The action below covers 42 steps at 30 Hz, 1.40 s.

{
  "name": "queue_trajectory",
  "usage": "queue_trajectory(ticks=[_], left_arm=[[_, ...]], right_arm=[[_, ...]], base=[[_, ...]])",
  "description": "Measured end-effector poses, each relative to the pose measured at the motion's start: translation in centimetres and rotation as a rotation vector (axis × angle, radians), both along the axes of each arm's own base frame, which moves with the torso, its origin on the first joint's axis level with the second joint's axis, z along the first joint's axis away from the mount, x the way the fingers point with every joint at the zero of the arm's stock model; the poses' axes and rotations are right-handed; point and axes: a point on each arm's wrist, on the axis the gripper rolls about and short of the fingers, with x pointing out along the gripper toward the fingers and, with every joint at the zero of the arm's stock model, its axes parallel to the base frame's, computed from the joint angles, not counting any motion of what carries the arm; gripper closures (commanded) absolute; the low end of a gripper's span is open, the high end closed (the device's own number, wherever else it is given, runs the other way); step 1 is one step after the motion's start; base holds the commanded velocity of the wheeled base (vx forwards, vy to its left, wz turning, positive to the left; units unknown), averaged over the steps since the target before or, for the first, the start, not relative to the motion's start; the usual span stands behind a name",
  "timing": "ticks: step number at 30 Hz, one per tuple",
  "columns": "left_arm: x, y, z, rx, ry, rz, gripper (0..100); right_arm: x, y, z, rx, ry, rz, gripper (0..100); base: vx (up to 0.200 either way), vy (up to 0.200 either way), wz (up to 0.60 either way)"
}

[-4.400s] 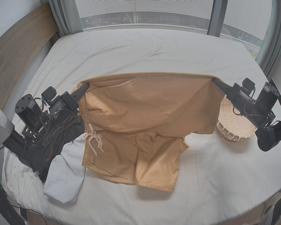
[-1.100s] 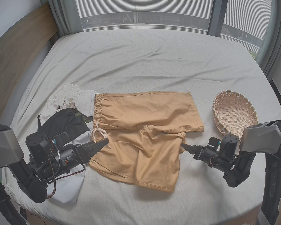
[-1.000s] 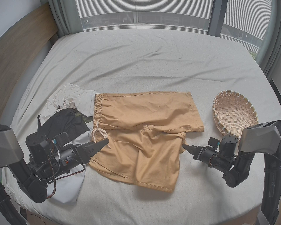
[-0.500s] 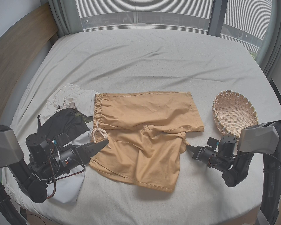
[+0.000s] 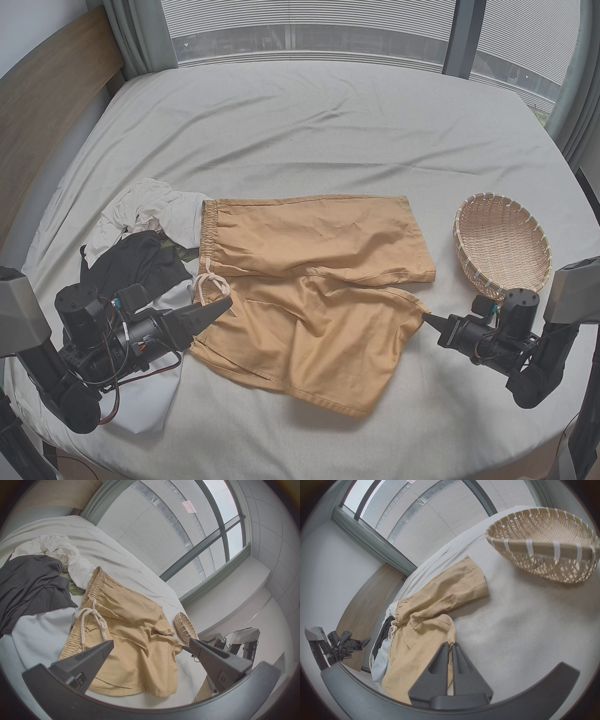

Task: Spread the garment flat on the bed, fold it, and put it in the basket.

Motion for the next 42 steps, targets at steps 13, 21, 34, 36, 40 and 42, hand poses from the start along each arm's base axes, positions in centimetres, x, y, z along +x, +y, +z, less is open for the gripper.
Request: queue_trajectory(ticks=[13,21,34,36,40,42], left_arm=[[0.0,0.0,-0.1,0.000,0.003,-0.001,0],[0.0,-0.1,-0.2,0.001,0.006,-0.002,0],[0.0,0.0,-0.4,0.005,0.016,-0.002,0],[0.0,0.0,-0.4,0.005,0.017,-0.001,0],[-0.1,0.0,-0.4,0.006,0.018,0.000,0],[-0.1,-0.1,-0.4,0.006,0.017,0.000,0]], right_arm=[[2.5,-2.1,1.8,0.006,-0.094,-0.080,100],[5.3,-1.8,0.7,0.010,-0.108,-0.091,0],[4.4,-1.9,-0.8,-0.003,-0.060,-0.120,0],[3.4,-1.9,-1.4,-0.011,-0.018,-0.118,0],[2.1,-1.4,-2.4,-0.017,0.043,-0.098,0],[1.8,-0.9,-2.9,-0.016,0.066,-0.082,0]], base=[[0.000,0.000,0.00],[0.000,0.000,0.00],[0.000,0.000,0.00],[0.000,0.000,0.00],[0.000,0.000,0.00],[0.000,0.000,0.00]])
